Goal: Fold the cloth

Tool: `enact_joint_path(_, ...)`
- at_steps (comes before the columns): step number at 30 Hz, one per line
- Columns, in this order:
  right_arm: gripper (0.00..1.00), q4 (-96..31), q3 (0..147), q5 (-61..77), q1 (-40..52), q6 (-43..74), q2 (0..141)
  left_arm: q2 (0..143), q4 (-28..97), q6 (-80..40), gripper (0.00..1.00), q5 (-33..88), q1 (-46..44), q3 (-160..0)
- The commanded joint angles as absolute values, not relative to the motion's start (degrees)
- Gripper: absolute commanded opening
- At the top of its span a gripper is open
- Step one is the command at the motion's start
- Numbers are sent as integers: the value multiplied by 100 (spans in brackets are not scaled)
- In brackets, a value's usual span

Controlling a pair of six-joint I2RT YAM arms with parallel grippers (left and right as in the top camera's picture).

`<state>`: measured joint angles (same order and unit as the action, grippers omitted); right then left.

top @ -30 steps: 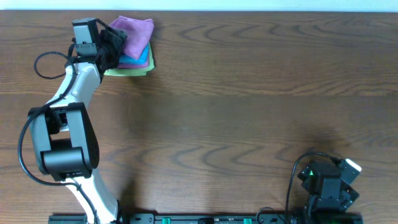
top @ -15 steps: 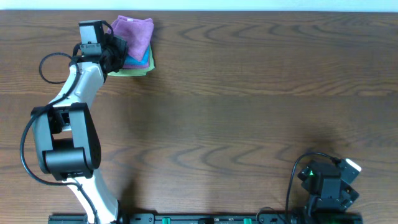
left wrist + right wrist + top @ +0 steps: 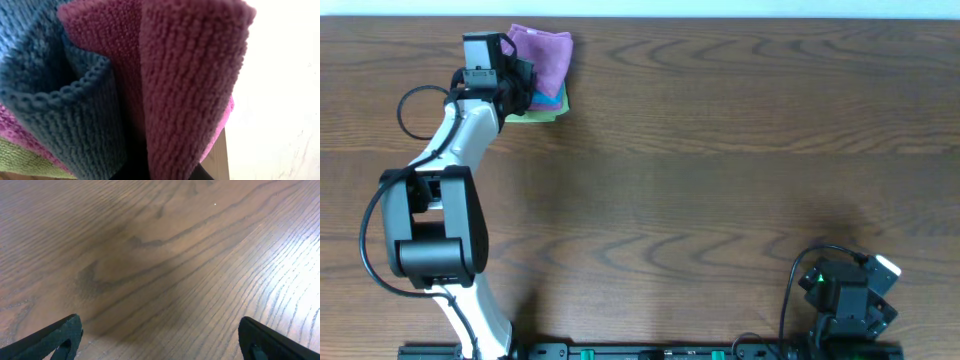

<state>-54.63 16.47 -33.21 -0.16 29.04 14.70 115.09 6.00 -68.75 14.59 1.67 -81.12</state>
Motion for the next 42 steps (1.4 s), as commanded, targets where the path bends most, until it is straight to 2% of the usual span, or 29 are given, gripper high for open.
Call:
enact_joint_path(1,99,-5483,1614,-3402,-67,2864,1431,11603,624,-6943,27,1352,145,-8232)
enact_joint_path(3,99,-5483,1614,-3402,-67,2864,1431,11603,624,-6943,59,1347,145,-8232)
enact_joint_path(5,99,-5483,1614,-3402,-67,2864,1431,11603,624,-6941,97,1339,148,-8232)
enact_joint_path(10,99,-5483,1614,-3402,-67,2864,1431,11559,637,-6735,95,1313,191,-8232)
enact_joint_path(14,99,-5485,1614,-3402,-67,2862,1431,11266,1219,-6705,95,1258,266,-8232)
enact_joint_path(26,99,-5483,1614,-3402,-67,2864,1431,9474,2338,-4593,95,1247,401,-8232)
enact_joint_path(33,99,-5483,1614,-3402,-67,2864,1431,7673,4250,-2788,95,740,395,-8232)
enact_joint_path(42,99,-5483,1614,-3402,-67,2864,1431,5778,6785,-2355,95,-764,397,-8064)
